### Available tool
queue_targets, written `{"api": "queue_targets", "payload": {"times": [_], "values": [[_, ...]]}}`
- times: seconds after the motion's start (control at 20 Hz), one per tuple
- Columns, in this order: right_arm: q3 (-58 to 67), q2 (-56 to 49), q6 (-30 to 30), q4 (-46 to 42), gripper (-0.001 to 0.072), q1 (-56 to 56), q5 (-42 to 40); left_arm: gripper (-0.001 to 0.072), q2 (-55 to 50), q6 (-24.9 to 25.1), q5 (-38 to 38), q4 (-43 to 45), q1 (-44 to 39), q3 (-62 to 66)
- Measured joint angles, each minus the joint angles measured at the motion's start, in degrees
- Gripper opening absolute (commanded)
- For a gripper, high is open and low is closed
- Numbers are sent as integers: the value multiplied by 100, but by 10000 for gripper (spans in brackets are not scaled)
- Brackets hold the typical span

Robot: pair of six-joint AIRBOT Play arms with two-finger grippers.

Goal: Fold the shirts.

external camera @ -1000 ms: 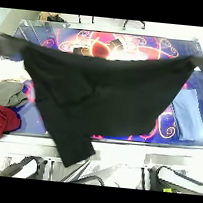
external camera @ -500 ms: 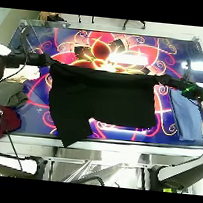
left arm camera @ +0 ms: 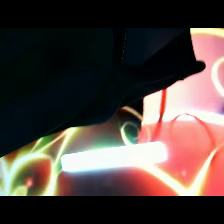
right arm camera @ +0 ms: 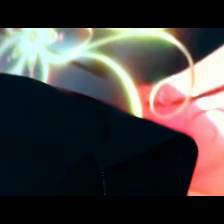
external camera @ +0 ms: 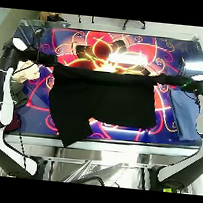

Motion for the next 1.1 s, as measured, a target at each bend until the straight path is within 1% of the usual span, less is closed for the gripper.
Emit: {"api": "queue_targets", "payload": {"times": [0.2, 0.5, 0.55, 0.6, 0.65, 0.7, 0.8, 0.85, 0.9, 0.95, 1.1], "values": [[-35, -9, 310, -680, 26, 11, 168, 14, -184, -190, -203, 590, -96, 59], [-107, -98, 437, -977, 27, 35, 205, 14, -509, -308, -304, 894, -238, 76], [-111, -107, 452, -1001, 43, 55, 205, 14, -553, -313, -304, 938, -282, 76], [-114, -116, 455, -1014, 150, 79, 208, 16, -584, -328, -304, 988, -326, 79], [-116, -120, 457, -1021, 224, 101, 201, 17, -603, -328, -304, 1060, -363, 96], [-116, -122, 474, -1023, 260, 118, 201, 18, -621, -328, -317, 1132, -396, 129], [-116, -109, 476, -1056, 272, 136, 197, 21, -640, -341, -428, 1222, -420, 258], [-118, -70, 481, -1060, 380, 133, 199, 334, -645, -352, -542, 1246, -417, 376], [-118, 2, 520, -1075, 450, 111, 219, 667, -649, -358, -684, 1270, -407, 525], [-116, 101, 575, -1150, 451, 76, 295, 692, -651, -378, -857, 1290, -382, 697], [-118, 503, 953, -1582, 451, -136, 584, 692, -535, -636, -1342, 1309, -238, 1086]]}}
